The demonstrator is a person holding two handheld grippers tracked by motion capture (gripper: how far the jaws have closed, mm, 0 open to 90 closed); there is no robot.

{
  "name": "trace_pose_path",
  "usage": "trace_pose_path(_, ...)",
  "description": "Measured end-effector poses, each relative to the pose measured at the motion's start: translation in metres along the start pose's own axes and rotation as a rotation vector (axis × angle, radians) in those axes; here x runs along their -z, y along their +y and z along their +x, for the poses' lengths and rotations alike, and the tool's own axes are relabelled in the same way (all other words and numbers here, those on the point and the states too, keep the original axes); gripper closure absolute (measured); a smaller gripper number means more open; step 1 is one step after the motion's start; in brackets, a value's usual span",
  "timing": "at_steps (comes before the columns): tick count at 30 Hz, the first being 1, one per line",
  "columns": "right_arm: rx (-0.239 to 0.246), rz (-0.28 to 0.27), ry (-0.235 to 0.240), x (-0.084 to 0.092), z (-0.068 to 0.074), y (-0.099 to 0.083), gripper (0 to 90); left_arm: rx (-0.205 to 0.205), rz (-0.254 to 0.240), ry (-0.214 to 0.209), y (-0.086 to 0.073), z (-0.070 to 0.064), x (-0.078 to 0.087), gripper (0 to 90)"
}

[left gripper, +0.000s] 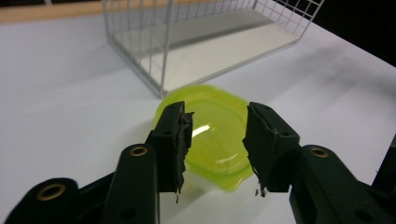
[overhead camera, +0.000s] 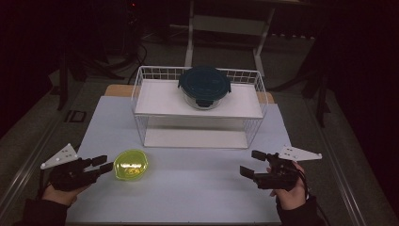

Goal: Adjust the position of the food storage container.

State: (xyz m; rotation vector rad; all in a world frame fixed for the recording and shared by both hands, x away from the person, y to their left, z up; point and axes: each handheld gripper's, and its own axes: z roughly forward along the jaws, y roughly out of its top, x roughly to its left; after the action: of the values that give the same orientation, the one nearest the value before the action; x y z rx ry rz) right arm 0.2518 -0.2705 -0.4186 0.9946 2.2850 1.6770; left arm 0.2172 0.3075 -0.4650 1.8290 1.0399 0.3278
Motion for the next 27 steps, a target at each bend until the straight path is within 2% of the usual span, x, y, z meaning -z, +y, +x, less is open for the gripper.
trace_pose_path(5,0.009,-0.01,-0.021,0.007,-0.002,0.001,14.9,0.01,0.063,0.039,-0.012,0.01,-0.002,71.8)
trace_pose_path(7,0.01,-0.015,-0.013,0.008,-0.003,0.0,14.8,0.032,0.104,0.05,-0.018,0.013,-0.006,75.0)
trace_pose_path(13,0.015,-0.012,-0.009,0.007,-0.003,-0.003,14.8,0.029,0.201,0.073,-0.028,0.015,-0.02,86.5)
trace_pose_path(15,0.01,-0.011,-0.003,0.007,-0.003,-0.005,14.8,0.037,0.224,0.09,-0.032,0.017,-0.027,87.1)
trace_pose_path(17,0.011,-0.009,-0.002,0.005,-0.003,-0.007,14.8,0.052,0.227,0.083,-0.036,0.019,-0.032,87.5)
trace_pose_path(19,0.006,-0.006,0.002,0.004,-0.004,-0.009,14.8,0.05,0.243,0.089,-0.038,0.021,-0.037,87.8)
trace_pose_path(23,-0.002,0.003,0.005,0.001,-0.005,-0.012,14.8,0.027,0.267,0.064,-0.04,0.021,-0.049,88.3)
trace_pose_path(27,-0.001,0.008,0.007,-0.001,-0.005,-0.014,14.8,0.029,0.277,0.051,-0.039,0.019,-0.058,88.6)
